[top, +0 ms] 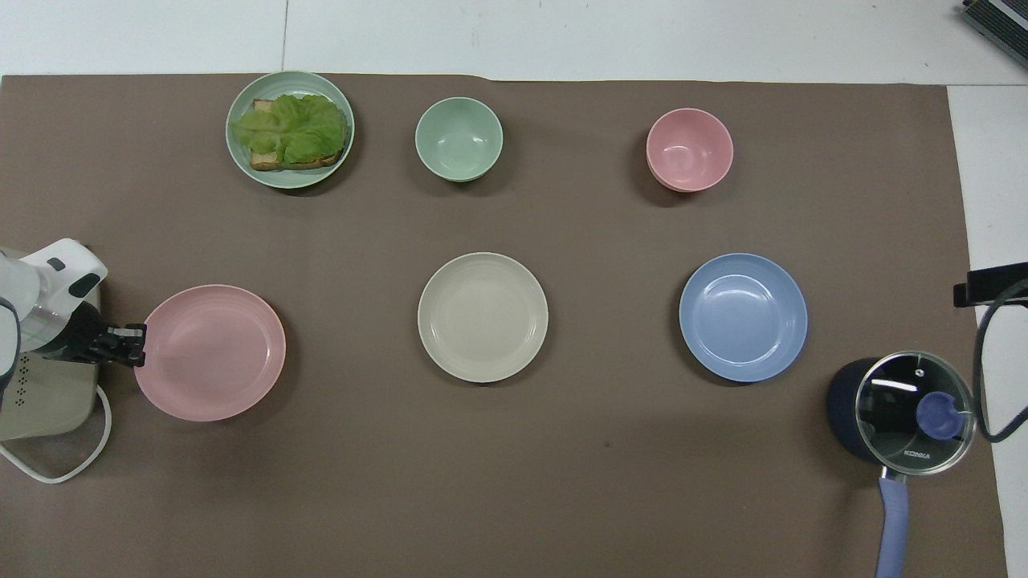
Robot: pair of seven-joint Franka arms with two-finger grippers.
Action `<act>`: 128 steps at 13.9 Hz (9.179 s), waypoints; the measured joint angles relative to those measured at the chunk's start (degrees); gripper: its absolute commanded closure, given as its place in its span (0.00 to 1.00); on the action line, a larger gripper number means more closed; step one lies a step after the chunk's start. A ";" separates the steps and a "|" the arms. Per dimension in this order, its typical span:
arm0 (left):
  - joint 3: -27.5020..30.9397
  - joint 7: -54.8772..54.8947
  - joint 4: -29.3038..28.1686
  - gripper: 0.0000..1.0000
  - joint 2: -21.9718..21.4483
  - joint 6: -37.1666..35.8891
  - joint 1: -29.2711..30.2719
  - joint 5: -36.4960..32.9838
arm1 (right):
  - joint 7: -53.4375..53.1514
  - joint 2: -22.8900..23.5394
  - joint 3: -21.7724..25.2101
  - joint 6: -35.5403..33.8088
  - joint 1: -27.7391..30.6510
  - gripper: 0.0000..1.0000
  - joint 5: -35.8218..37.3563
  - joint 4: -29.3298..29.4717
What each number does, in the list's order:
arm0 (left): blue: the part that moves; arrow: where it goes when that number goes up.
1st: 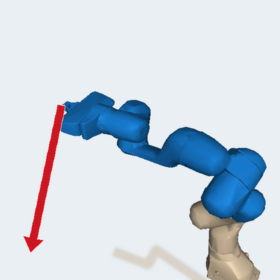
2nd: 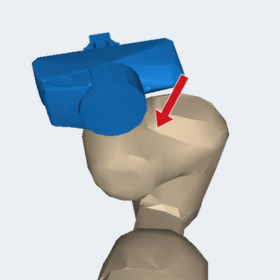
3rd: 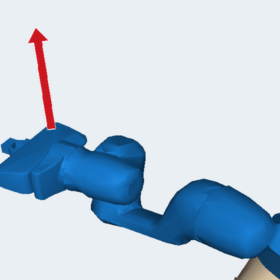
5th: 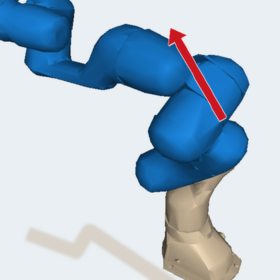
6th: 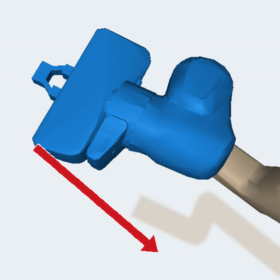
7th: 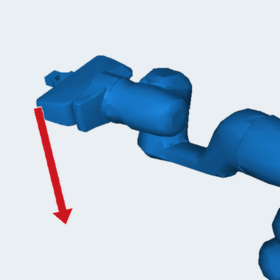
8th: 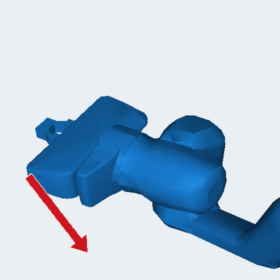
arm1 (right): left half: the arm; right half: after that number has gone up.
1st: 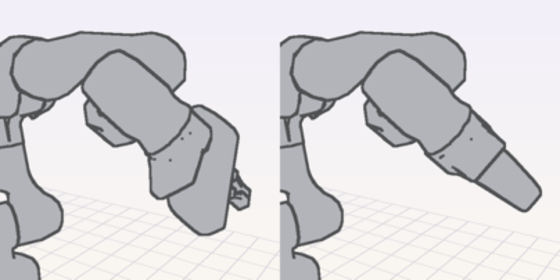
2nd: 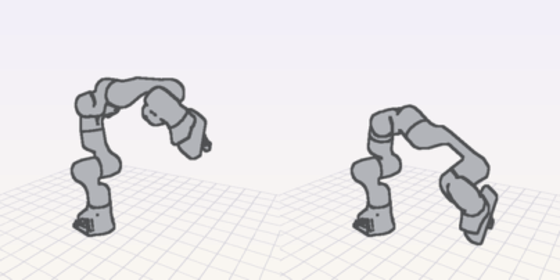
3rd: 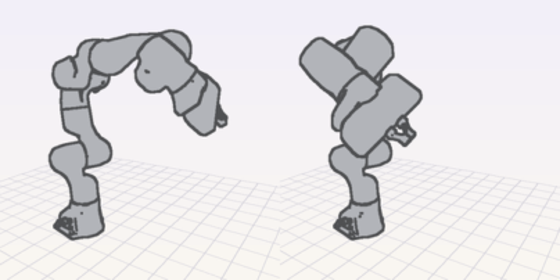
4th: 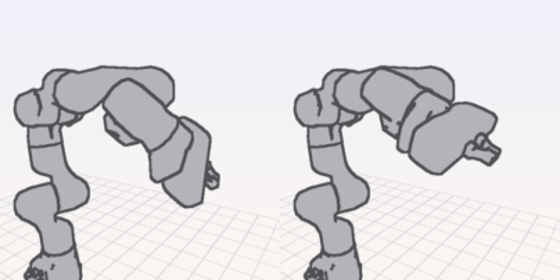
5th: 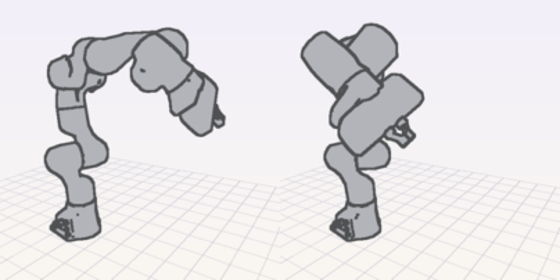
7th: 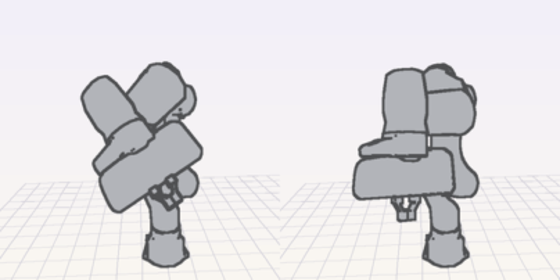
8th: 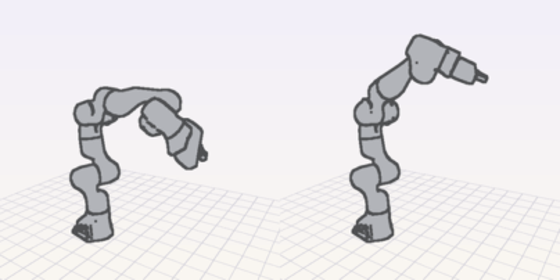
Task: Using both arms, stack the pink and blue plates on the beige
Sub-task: 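Carry the pink plate onto the beige plate with the left gripper, then release the pink plate with the left gripper while the right gripper reaches the blue plate, then grasp the blue plate's rim with the right gripper, then carry the blue plate onto the pink plate with the right gripper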
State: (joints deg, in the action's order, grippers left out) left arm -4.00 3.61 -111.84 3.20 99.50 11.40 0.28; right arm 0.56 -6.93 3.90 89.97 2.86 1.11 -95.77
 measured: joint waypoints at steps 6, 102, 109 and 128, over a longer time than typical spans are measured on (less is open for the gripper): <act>-0.41 -12.73 1.98 1.00 -1.88 -2.33 -9.79 5.10 | 0.00 0.00 0.09 0.00 0.54 0.00 0.00 -0.26; 2.72 -9.55 17.95 0.00 -5.55 -6.06 -13.14 -0.36 | 13.22 12.12 -10.06 27.72 -4.72 1.00 -14.90 -16.98; 2.72 -9.55 17.95 0.00 -5.56 -6.06 -13.14 -0.36 | 0.53 14.60 -10.15 39.28 -16.19 1.00 -15.03 -19.16; 2.72 -9.55 17.95 0.00 -5.56 -6.06 -13.14 -0.36 | -7.97 22.62 -10.06 49.90 -24.29 0.60 -15.05 -19.12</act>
State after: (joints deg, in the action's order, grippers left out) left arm -1.28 -5.93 -93.90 -2.36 93.44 -1.74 -0.07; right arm -7.41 15.69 -6.16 139.87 -21.44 -13.94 -114.89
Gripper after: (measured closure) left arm 0.000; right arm 0.956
